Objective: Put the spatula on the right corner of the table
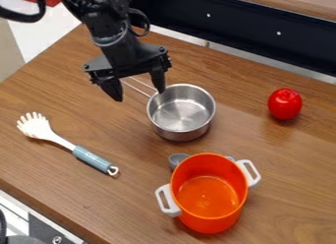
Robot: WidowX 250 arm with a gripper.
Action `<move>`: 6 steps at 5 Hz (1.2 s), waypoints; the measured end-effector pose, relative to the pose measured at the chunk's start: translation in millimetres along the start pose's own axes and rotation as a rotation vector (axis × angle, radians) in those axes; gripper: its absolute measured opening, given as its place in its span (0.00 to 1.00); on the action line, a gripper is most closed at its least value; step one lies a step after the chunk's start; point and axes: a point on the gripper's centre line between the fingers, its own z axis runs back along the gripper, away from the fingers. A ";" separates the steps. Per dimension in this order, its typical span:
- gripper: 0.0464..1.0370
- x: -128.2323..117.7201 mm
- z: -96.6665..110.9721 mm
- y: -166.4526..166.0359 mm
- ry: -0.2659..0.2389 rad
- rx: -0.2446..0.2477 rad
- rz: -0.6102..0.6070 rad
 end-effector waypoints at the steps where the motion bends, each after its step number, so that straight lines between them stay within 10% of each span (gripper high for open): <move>1: 0.96 -5.4 -4.2 2.6 0.024 0.010 0.010; 6: 0.96 -55.0 -16.9 71.1 0.007 0.191 0.765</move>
